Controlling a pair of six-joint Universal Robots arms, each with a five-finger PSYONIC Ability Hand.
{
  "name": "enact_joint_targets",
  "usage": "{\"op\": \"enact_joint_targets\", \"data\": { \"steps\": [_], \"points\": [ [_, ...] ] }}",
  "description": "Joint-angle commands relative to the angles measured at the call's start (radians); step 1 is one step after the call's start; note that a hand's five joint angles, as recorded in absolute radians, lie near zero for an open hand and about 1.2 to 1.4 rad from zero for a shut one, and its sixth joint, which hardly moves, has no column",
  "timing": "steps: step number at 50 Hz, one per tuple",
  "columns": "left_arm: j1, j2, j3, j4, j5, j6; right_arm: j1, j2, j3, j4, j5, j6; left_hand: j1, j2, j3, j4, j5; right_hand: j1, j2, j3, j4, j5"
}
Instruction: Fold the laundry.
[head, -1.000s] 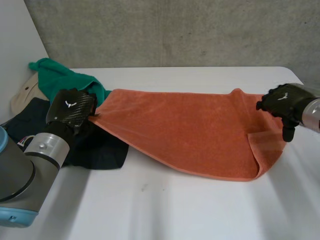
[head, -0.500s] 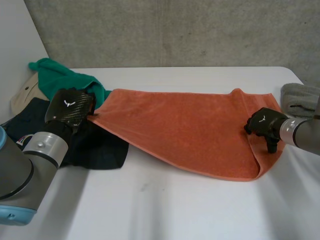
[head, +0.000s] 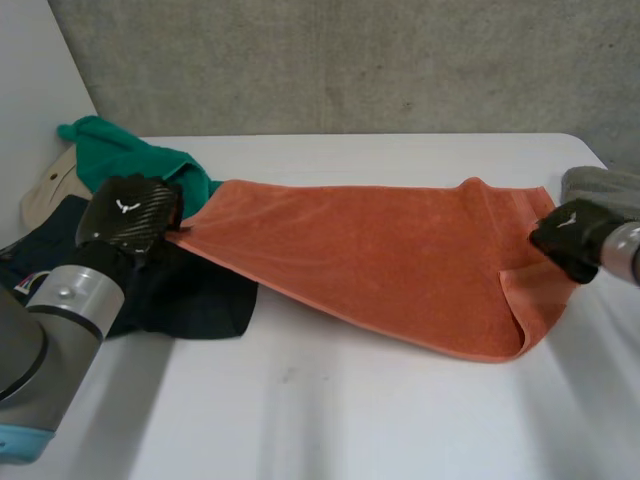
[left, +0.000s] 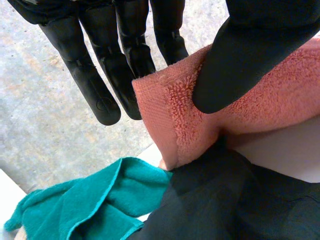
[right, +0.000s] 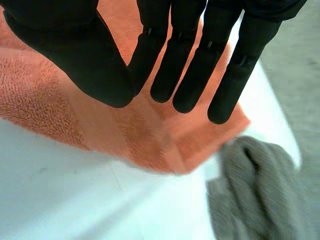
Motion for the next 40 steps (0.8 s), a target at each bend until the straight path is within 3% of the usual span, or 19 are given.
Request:
{"op": "enact_joint_targets", "data": {
  "steps": [1,9,21,40],
  "points": [
    [0.032,0.053,-0.019,-0.034,0.012,0.001,-0.021,-0.110,0.082,-0.075,-0.072,0.020,0.256,0.197,0.203,0.196,0.233,-0.782,-0.807,-0.810,-0.815,-0.803],
    [0.019,0.008,0.006,-0.031,0.034,0.004,0.061,0.029,0.026,-0.118,-0.097,0.023,0.256,0.197,0.203,0.196,0.233,-0.762,-0.788,-0.790,-0.795,-0.783],
    [0.021,-0.022,0.023,-0.028,0.034,0.001,0.067,0.215,-0.111,-0.038,-0.083,0.022,0.256,0.197,0.203,0.196,0.233,-0.713,-0.738,-0.741,-0.745,-0.733],
    [0.027,-0.029,0.021,-0.028,0.034,-0.001,0.064,0.244,-0.122,-0.052,-0.038,0.019,0.256,0.197,0.203,0.196,0.233,-0.457,-0.483,-0.485,-0.490,-0.478]
  ]
}}
